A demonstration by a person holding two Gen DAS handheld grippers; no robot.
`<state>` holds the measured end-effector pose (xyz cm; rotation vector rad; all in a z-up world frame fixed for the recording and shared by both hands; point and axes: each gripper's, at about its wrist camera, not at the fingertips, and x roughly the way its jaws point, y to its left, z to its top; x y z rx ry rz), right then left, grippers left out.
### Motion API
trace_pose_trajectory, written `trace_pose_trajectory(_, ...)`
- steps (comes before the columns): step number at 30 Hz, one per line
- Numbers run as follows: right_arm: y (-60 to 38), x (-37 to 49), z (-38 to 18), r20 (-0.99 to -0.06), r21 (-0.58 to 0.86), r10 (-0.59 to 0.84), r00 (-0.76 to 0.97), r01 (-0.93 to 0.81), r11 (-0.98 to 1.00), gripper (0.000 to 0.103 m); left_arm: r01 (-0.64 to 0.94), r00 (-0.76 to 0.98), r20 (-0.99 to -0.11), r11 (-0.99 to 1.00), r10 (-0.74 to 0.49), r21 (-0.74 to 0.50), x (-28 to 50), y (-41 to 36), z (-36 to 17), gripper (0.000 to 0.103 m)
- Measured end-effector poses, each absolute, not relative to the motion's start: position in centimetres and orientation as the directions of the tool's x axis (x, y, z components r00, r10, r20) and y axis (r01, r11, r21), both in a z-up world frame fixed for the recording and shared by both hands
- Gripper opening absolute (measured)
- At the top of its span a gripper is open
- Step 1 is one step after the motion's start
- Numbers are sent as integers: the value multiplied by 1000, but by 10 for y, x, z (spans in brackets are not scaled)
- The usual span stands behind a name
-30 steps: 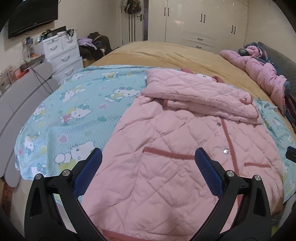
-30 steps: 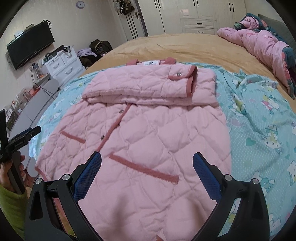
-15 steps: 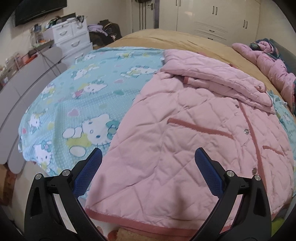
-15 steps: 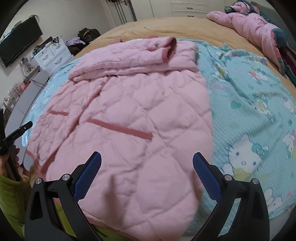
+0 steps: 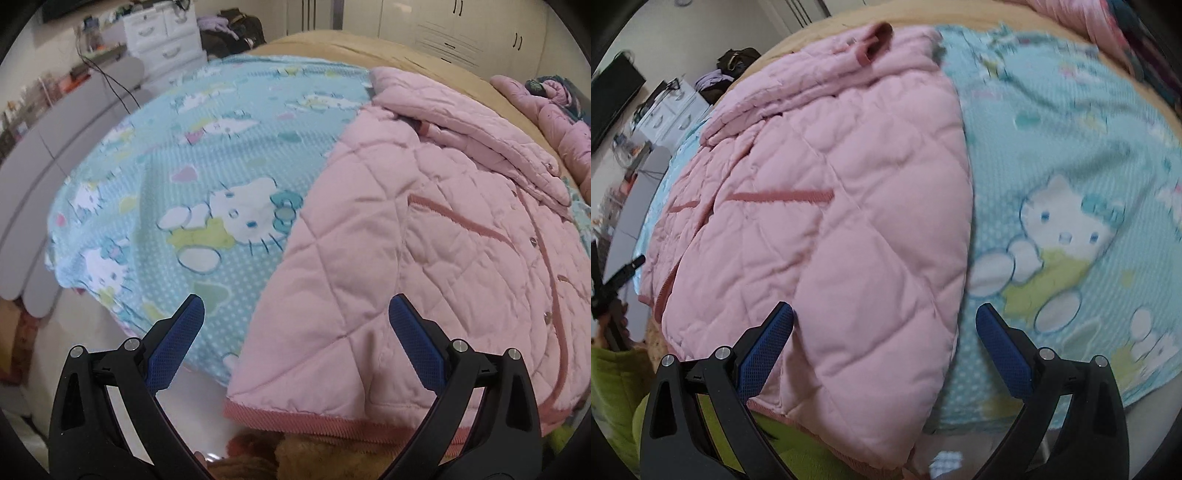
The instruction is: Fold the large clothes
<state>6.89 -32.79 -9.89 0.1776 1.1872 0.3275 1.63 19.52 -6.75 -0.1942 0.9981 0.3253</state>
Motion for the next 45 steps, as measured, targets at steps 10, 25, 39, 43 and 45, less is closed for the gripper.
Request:
trace_pose_trajectory(10,-333,54,-113,-878,355,392,274,-176,918,99,-322,445,-895,936,14,-145,21,201,-100,94)
trace_pose_trajectory(25,-339,36,-120,-862,434,479,163,-247,866,99,-234,567,-823,951,-35,-202,18,180,-76,12)
trace_pose_trajectory(39,-340,40,-64,-755,515,615,225,-376,770,20,-199,714,-697,936,-64,-289,19,182,-21,9)
trace_pose_trajectory(43,-352,56,-17,-661,518,671,335,-443,732,19,-182,735,-676,943,-60,-280,31,177,-2,9)
trace_pose_trajectory(45,-358,64,4,-615,519,688,385,-460,721,19,-174,745,-665,946,-54,-273,37,175,8,9)
